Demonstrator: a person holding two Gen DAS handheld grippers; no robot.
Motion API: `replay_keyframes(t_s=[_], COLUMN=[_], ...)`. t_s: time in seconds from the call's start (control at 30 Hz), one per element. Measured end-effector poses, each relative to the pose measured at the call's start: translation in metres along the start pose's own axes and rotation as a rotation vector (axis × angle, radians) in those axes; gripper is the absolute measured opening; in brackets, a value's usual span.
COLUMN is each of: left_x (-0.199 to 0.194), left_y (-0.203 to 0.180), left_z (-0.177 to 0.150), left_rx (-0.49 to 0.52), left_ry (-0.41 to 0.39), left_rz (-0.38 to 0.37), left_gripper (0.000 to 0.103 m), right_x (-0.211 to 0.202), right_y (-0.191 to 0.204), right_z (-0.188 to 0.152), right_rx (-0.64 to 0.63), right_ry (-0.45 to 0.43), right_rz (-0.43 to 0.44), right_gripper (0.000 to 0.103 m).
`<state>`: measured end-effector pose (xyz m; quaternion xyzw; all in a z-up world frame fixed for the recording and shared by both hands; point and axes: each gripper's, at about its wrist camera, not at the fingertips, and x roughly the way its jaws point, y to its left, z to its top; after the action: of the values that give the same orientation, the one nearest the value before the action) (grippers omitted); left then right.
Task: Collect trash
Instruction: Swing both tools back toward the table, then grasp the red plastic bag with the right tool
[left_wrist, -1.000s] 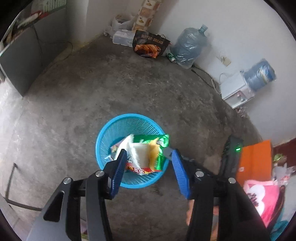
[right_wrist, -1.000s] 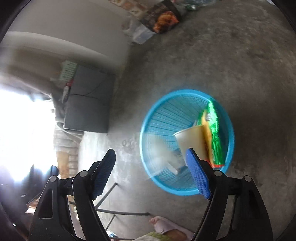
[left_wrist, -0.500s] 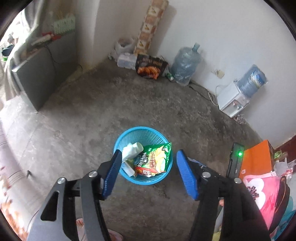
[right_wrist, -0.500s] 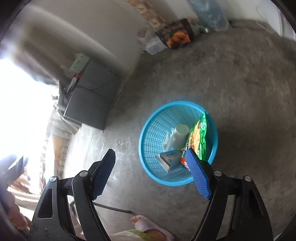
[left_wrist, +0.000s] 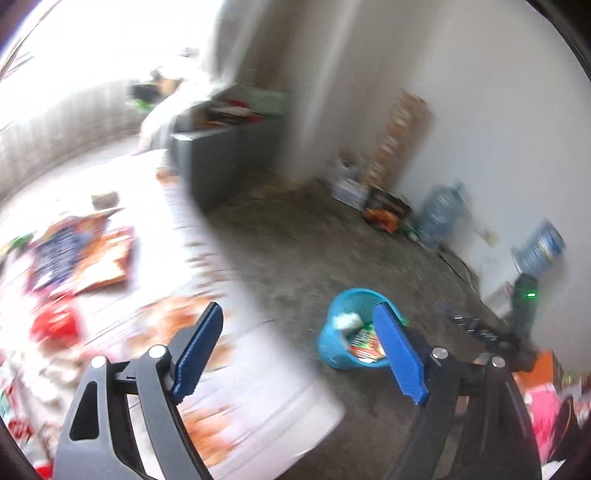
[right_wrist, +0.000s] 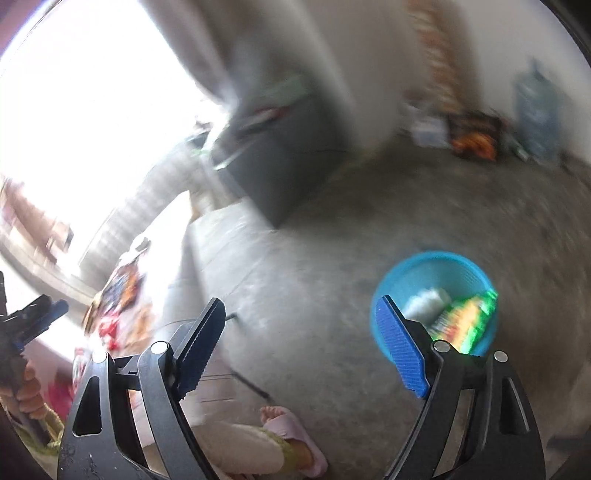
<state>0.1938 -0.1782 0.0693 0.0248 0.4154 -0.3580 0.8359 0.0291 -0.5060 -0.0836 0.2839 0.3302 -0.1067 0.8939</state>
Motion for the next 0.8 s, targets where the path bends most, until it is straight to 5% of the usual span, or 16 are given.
replay_keyframes(t_s=[0.27, 0.43, 0.53, 0.8], left_x=[-0.075, -0.081, -0.072, -0.024], left_y=[0.126, 0.176, 0.198, 0.221], left_z=[-0.063, -0.089, -0.091, -0.079], left_rx=[-0.222, -0.302, -0.334, -0.291], left_ry=[-0.118, -0.13, -0.117, -0.014], left_rz=[0.196, 0.286, 0.335, 0.473], left_gripper=[0.082, 0.082, 0.073, 0.052], right_x=[0.05, 0.104, 0.146, 0.243], right_y=[0.146, 0.233, 0.284, 0.381], right_z=[0.007, -0.001, -0.012, -0.045], right_rx=[-0.204, -0.269, -0.288, -0.411], right_ry=[0.111, 0.244, 0.363, 0.585], right_rz=[0.261, 0.378, 0.443, 0.417], right_gripper=[0.08, 0.08, 0.08, 0.068])
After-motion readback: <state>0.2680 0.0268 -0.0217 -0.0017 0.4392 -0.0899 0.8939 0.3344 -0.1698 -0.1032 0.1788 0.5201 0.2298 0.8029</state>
